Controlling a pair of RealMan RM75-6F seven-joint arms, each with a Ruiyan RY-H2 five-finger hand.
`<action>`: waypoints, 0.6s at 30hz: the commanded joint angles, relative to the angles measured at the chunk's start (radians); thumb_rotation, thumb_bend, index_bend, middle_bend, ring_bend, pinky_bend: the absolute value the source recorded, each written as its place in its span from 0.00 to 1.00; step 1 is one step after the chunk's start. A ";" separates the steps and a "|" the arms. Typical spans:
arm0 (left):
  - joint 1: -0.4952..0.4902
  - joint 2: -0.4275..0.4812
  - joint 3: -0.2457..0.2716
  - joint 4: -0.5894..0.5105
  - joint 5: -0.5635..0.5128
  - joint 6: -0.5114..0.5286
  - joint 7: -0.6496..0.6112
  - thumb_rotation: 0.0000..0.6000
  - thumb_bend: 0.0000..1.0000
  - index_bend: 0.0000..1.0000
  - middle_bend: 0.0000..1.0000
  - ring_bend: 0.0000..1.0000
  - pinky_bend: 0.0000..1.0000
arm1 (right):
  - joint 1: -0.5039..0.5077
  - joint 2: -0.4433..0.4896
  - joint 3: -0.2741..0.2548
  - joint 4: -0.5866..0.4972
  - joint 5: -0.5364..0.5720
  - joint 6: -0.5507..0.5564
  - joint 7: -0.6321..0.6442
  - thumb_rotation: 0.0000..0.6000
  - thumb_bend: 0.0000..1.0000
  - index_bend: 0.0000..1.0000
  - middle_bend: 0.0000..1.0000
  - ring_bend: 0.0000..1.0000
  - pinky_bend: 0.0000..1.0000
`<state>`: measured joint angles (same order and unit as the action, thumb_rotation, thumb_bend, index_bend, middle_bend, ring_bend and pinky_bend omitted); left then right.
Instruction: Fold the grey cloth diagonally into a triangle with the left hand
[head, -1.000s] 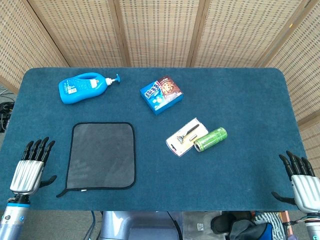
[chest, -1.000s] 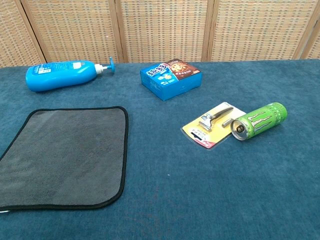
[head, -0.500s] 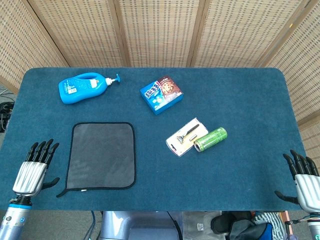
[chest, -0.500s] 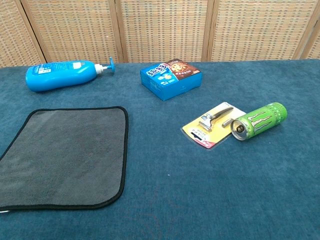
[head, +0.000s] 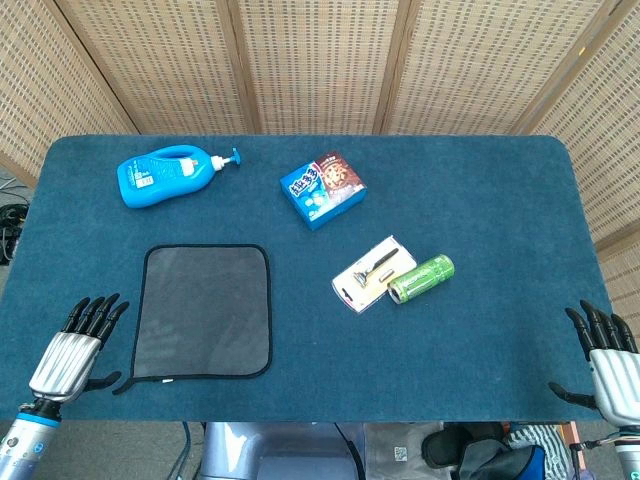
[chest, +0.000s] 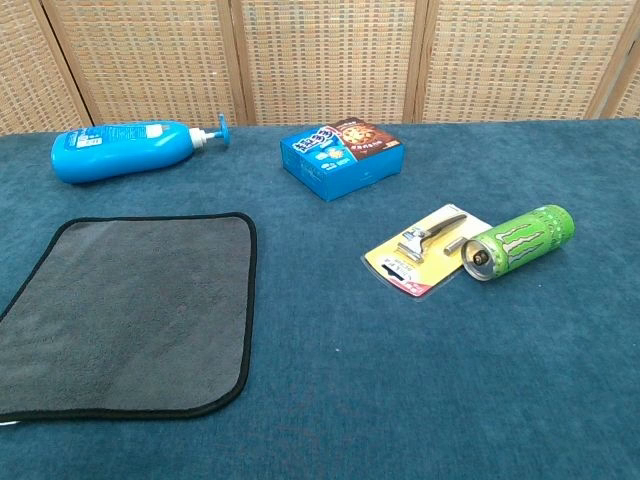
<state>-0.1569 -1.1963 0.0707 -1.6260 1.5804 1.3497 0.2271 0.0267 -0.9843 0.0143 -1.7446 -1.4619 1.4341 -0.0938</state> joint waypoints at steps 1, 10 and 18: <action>-0.008 -0.001 0.011 0.023 -0.001 -0.027 -0.008 1.00 0.09 0.12 0.00 0.00 0.00 | 0.000 0.001 0.000 0.001 0.000 0.000 0.002 1.00 0.00 0.00 0.00 0.00 0.00; -0.031 -0.012 0.028 0.089 -0.008 -0.094 -0.010 1.00 0.09 0.20 0.00 0.00 0.00 | -0.001 0.002 0.002 0.002 -0.001 0.004 0.008 1.00 0.00 0.00 0.00 0.00 0.00; -0.041 -0.063 0.040 0.154 -0.010 -0.136 0.026 1.00 0.09 0.25 0.00 0.00 0.00 | -0.002 0.003 0.004 0.004 0.002 0.005 0.014 1.00 0.00 0.00 0.00 0.00 0.00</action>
<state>-0.1970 -1.2541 0.1095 -1.4765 1.5723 1.2175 0.2497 0.0243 -0.9818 0.0188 -1.7409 -1.4599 1.4395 -0.0801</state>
